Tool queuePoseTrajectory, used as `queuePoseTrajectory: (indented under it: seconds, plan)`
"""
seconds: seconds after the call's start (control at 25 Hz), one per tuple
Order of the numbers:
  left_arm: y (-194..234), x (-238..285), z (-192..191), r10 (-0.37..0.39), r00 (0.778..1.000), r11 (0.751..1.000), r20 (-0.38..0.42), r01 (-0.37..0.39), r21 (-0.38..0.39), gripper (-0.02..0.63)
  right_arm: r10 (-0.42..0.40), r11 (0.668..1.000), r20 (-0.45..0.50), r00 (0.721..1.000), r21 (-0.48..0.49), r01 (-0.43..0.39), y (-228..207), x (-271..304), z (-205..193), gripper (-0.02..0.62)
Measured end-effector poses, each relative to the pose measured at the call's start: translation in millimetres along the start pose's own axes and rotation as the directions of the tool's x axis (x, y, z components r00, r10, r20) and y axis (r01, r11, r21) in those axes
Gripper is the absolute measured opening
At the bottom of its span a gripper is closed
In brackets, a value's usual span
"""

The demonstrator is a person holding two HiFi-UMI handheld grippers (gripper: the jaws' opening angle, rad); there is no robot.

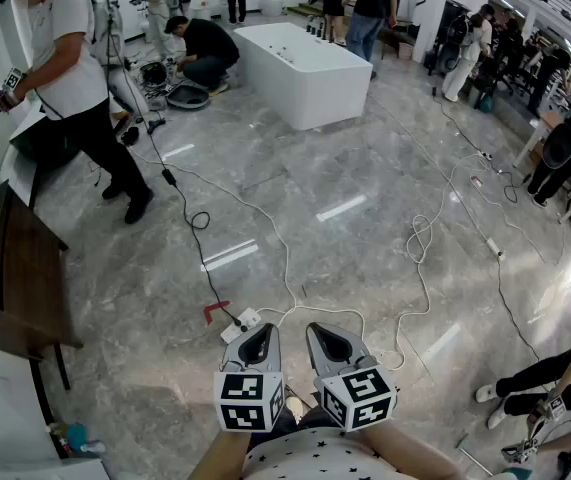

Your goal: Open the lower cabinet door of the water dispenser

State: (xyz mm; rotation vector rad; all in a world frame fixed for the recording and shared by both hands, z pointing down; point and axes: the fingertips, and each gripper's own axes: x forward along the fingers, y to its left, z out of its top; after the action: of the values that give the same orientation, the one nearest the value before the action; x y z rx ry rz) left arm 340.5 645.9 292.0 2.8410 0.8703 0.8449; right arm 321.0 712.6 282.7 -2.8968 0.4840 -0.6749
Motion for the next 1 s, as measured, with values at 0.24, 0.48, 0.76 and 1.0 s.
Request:
queuePoseTrajectory:
  seconds: [0.24,0.48,0.76,1.0]
  plan:
    - [71.5,-49.7,-19.6,0.16,0.986,0.982,0.036,-0.155,-0.112,0.006,0.195,0.976,-0.079,0.978,-0.089,-0.201,81.5,38.9,-12.4,-0.003]
    - [163.1,-141.8,-61.3,0.392,0.92,0.886,0.023,-0.371,-0.277,0.006,0.424,0.874,-0.21,0.881,-0.16,-0.459,207.0,65.9,-41.2,-0.003]
    - [264.7,-283.2,-113.5,0.589,0.808,0.739,0.001,-0.538,-0.406,0.006,0.597,0.714,-0.304,0.743,-0.22,-0.664,383.3,72.1,-69.3,-0.003]
    - [327.8,-395.9,-166.8,0.703,0.711,0.611,-0.014,-0.614,-0.501,0.006,0.678,0.576,-0.392,0.621,-0.241,-0.781,527.0,62.0,-112.4,-0.003]
